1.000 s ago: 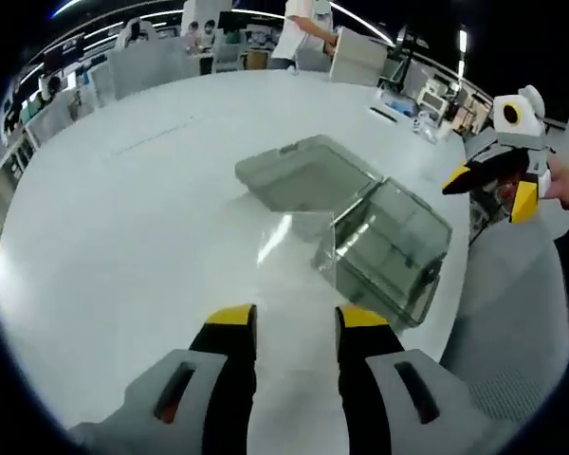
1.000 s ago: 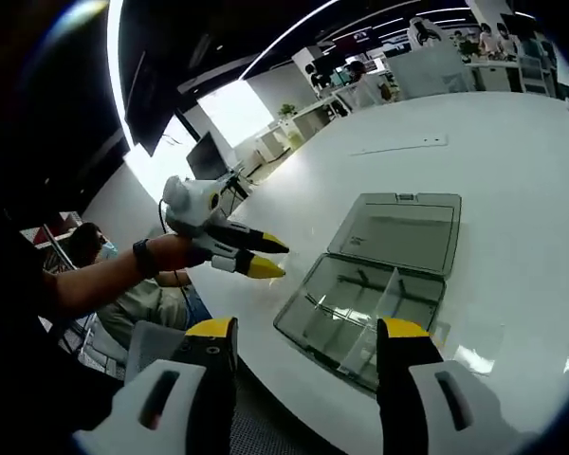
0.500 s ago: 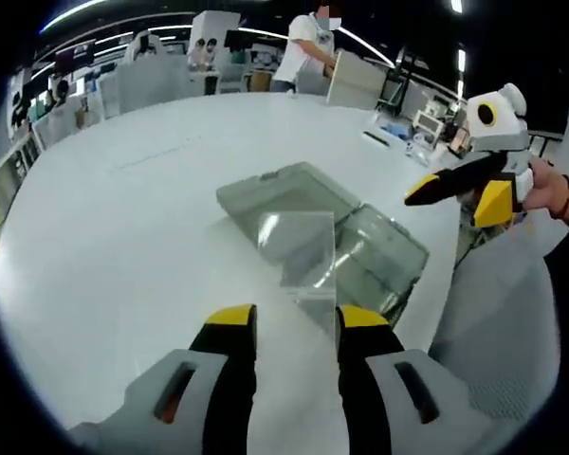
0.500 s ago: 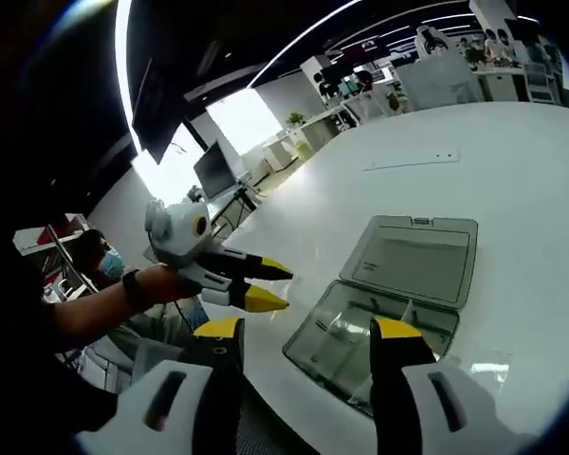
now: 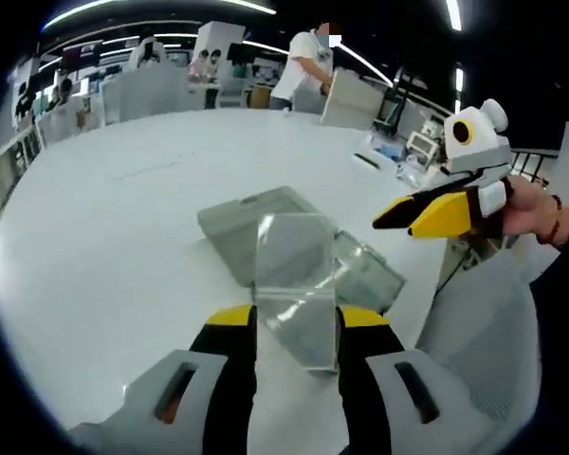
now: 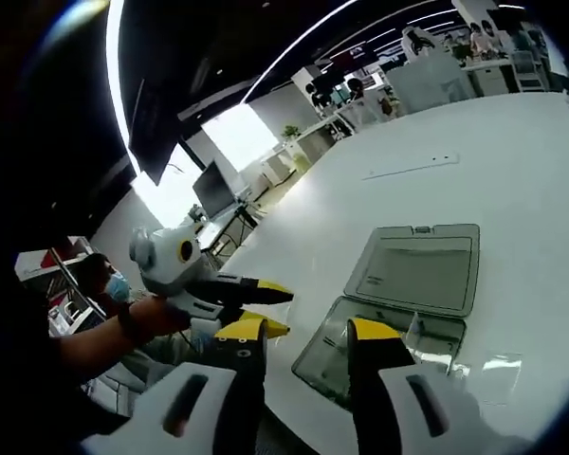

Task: Insert the divider into the dual guide fixture by aligning both edges with the guide slots and pushing it downward to the bottom, including one-sided entry, uneven engagement, binding, and posture correction.

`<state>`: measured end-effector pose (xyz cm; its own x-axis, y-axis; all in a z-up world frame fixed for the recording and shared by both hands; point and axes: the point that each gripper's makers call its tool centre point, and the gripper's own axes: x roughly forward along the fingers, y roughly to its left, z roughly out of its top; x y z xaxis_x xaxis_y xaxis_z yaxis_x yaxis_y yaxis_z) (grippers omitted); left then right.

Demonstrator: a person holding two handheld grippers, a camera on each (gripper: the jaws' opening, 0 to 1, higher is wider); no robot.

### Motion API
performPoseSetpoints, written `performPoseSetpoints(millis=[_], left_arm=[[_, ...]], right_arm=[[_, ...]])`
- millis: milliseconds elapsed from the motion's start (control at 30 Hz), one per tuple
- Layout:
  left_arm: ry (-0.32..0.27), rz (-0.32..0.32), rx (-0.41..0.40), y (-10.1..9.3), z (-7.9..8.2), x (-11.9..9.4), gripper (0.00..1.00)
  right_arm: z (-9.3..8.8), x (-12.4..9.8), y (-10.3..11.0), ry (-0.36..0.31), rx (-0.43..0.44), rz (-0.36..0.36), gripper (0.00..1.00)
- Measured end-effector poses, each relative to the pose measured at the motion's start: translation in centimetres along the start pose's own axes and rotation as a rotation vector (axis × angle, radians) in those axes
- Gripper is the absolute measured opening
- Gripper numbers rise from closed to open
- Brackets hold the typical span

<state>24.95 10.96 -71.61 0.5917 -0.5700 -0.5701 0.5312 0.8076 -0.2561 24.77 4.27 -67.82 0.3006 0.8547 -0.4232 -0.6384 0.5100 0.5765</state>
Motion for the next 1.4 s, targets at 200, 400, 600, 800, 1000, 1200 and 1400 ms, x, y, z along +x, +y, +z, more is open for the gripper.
performPoseSetpoints(millis=[200, 400, 600, 800, 1000, 1200, 1400], left_arm=[[-0.051, 0.002, -0.030, -0.9, 0.9, 0.0, 0.31], [-0.103, -0.014, -0.052, -1.7, 1.7, 0.1, 0.31], [-0.134, -0.011, -0.066, -2.6, 2.2, 0.0, 0.31], [-0.150, -0.006, -0.069, -3.2, 2.0, 0.2, 0.31], [-0.169, 0.019, -0.064, -3.4, 2.2, 0.2, 0.31], [-0.180, 0.041, -0.051, -3.7, 2.3, 0.4, 0.31], [-0.193, 0.037, -0.080, -3.9, 2.4, 0.7, 0.31]], right_arm=[[-0.2, 0.7, 1.0, 0.001, 0.021, 0.021, 0.21], [-0.6, 1.5, 1.8, 0.002, 0.058, 0.037, 0.15], [-0.6, 2.0, 1.5, -0.012, 0.082, 0.009, 0.11], [-0.8, 2.1, 1.5, -0.013, 0.111, 0.002, 0.06], [-1.0, 2.0, 1.0, -0.019, 0.192, -0.009, 0.01], [-1.1, 2.0, 0.6, -0.016, 0.278, -0.026, 0.01], [-0.9, 1.7, 0.3, -0.018, 0.248, -0.077, 0.00]])
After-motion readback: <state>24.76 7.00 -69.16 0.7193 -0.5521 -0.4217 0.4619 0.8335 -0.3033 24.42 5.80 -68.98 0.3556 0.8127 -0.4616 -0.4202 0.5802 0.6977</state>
